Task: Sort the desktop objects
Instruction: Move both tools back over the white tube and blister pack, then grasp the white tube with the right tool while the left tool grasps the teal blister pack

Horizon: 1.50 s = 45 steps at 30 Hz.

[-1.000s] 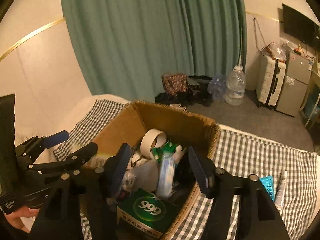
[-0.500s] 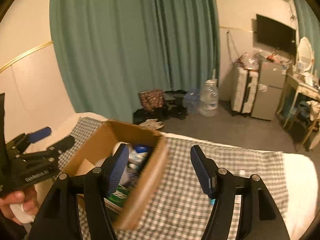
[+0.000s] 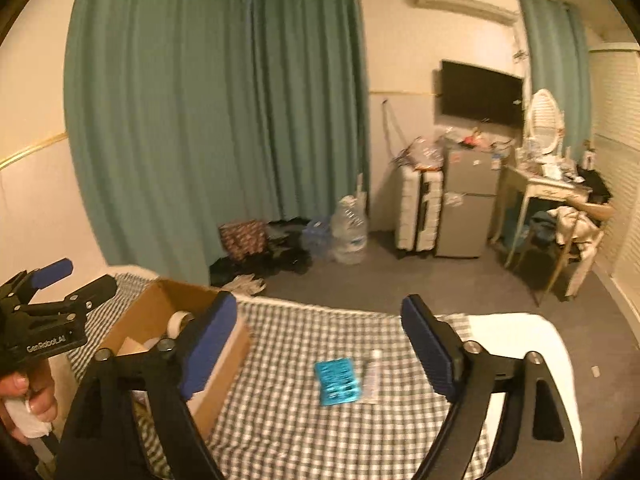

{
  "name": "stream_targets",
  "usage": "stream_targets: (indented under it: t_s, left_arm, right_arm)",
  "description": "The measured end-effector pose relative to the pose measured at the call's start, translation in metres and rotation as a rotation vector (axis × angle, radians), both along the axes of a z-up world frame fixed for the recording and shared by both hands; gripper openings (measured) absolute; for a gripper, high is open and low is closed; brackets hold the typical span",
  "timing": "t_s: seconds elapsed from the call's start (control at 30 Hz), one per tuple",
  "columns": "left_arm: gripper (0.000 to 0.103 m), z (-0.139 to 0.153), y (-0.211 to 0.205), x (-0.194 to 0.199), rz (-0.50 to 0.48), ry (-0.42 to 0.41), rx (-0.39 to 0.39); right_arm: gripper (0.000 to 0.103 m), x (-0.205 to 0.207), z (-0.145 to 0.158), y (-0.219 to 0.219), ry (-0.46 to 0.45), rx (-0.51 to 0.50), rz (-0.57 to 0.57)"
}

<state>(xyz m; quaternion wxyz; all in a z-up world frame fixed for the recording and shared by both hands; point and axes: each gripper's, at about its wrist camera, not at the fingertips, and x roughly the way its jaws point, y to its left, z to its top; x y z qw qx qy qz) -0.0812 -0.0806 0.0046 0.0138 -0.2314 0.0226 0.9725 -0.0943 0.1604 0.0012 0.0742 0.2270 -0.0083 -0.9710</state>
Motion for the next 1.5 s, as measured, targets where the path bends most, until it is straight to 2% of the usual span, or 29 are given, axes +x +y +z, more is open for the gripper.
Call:
stream_targets:
  t_s: [0.07,0.1,0.27,0.5,0.67,0.9,1.07,1.17,1.33,1.5]
  left_arm:
    - [0.103,0.006,0.013,0.006,-0.007,0.047,0.006]
    - [0.103,0.008,0.016,0.008,-0.007,0.063,0.011]
    - [0.103,0.010,0.041,0.009,-0.035,0.073,0.042]
    - [0.103,-0.007,0.081,-0.002,-0.082,0.047,0.038]
    - [0.103,-0.026,0.099,-0.019,-0.079,0.006,0.040]
    - [0.103,-0.075,0.114,-0.047,-0.088,-0.079,0.016]
    - [0.103,-0.121,0.125,-0.070,-0.086,-0.156,-0.025]
    - [0.103,-0.143,0.128,-0.083,-0.093,-0.206,-0.010]
    - [0.103,-0.182,0.136,-0.105,-0.112,-0.260,-0.029]
    - [0.103,-0.217,0.145,-0.126,-0.115,-0.315,-0.046]
  right_arm:
    - [0.096,0.008,0.007,0.013,0.028,0.001,-0.033]
    - [0.103,0.012,0.010,0.019,0.043,0.000,-0.047]
    - [0.103,0.028,0.014,0.050,0.094,0.024,-0.107]
    - [0.103,0.032,0.006,0.088,0.079,0.011,-0.162]
    - [0.103,0.027,-0.012,0.111,0.037,-0.002,-0.173]
    - [0.103,0.002,-0.047,0.127,0.002,-0.031,-0.186]
    - [0.102,-0.026,-0.084,0.126,-0.089,-0.048,-0.147]
    - [0.097,-0.041,-0.104,0.122,-0.125,-0.024,-0.132]
    - [0.077,-0.072,-0.140,0.112,-0.209,-0.001,-0.118]
    - [0.076,-0.098,-0.167,0.111,-0.252,-0.016,-0.113]
